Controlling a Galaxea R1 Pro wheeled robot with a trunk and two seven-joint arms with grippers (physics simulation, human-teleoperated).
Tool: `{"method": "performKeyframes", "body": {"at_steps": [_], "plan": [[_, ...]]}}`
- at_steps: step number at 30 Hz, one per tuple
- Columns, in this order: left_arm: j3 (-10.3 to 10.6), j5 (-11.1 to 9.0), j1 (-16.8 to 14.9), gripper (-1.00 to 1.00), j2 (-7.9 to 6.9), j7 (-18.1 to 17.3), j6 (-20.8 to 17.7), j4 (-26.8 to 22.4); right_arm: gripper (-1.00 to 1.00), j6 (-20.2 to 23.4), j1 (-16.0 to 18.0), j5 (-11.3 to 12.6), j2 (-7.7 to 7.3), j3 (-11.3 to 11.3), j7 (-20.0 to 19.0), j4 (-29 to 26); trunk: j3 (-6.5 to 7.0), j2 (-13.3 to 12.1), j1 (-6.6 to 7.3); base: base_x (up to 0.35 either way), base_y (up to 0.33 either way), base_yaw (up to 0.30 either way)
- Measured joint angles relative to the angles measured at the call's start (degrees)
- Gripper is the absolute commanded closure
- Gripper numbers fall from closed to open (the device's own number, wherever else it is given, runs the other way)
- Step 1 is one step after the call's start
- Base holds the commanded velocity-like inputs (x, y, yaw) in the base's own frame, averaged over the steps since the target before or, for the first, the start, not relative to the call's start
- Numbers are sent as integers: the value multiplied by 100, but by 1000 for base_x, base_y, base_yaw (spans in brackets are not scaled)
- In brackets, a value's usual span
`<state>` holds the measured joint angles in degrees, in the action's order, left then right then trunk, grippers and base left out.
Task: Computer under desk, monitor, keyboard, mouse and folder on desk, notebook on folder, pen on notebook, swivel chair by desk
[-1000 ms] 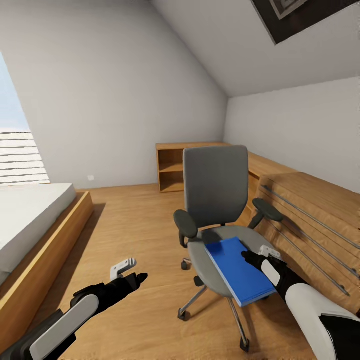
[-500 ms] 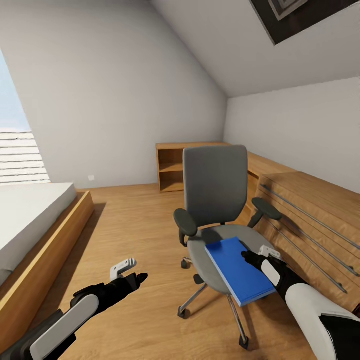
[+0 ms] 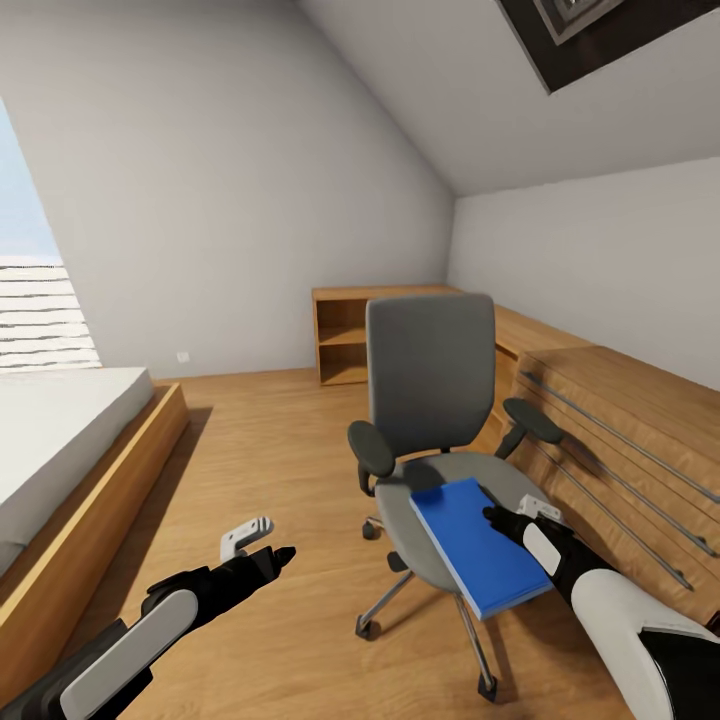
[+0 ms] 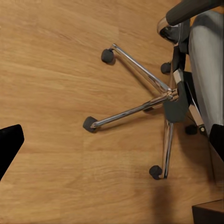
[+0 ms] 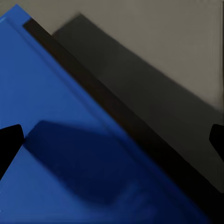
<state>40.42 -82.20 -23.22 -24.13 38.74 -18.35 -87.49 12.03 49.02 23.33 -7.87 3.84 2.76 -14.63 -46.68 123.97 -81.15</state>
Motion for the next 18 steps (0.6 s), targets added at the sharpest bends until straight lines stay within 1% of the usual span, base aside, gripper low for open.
{"method": "performKeyframes", "body": {"at_steps": [18], "plan": [[5, -20, 0, -100, 11, 16, 0, 3, -100, -44, -1, 5, -6, 11, -35, -34, 323, -722, 396, 0, 0, 0]]}}
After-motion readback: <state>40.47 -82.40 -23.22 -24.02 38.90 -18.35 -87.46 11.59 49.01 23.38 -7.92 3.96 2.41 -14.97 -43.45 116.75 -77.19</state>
